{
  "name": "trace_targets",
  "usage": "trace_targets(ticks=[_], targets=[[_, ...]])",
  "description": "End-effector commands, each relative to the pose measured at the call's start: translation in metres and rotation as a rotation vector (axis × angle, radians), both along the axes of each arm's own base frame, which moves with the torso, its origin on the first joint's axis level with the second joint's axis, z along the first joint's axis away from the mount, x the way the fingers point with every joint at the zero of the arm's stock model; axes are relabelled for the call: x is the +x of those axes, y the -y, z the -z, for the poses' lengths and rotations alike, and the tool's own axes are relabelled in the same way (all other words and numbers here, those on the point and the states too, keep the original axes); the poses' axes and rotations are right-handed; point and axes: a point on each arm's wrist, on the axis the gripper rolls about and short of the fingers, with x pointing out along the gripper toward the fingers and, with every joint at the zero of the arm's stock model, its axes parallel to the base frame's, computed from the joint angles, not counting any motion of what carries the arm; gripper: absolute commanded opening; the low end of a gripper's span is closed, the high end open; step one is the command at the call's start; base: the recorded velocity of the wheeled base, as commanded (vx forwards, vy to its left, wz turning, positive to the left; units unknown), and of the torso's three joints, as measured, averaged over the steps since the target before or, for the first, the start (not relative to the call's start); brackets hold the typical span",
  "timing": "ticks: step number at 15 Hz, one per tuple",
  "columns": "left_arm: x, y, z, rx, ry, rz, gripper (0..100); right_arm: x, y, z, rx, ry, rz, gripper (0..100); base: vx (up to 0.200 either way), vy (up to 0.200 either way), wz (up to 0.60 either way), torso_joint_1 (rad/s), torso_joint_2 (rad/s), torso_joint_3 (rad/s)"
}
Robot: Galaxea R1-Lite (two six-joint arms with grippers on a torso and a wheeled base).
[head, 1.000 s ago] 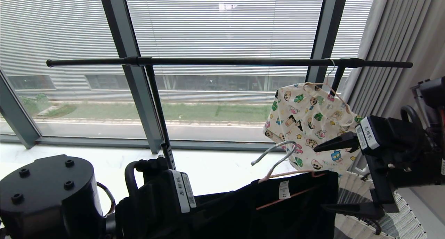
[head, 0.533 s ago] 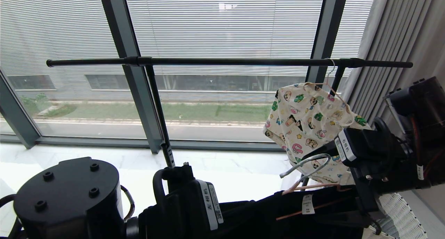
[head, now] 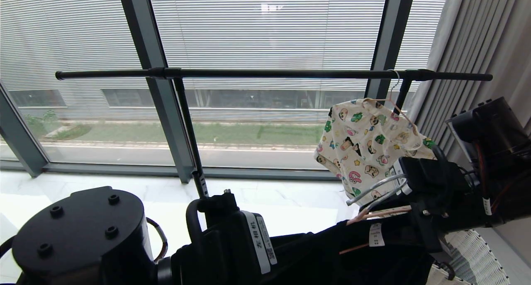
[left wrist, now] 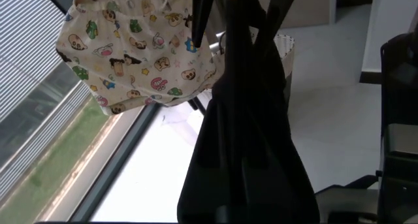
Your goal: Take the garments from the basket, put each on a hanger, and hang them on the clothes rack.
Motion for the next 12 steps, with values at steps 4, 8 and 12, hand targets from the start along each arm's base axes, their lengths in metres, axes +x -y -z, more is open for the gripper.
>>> trace_targets(ticks=[4,8,12], targets=[[-0.001,0.000,0.000,0.001,0.003,0.006,0,0.003,0.001,0.000,0.004,0.008,0.010,0,0.000,0.000,0.00,0.000,0.00,0.000],[-0.004,0.001,0.002,0.012,0.010,0.017,100,0.004,0.001,-0.002,0.013,0.054,-0.007,0,0.000,0.000,0.00,0.000,0.00,0.000],[-0.007,-0.005,0.006,0.029,0.008,-0.020,100,0.011,0.010,-0.003,0.005,0.156,-0.062,0,0.000,0.000,0.00,0.000,0.00,0.000]])
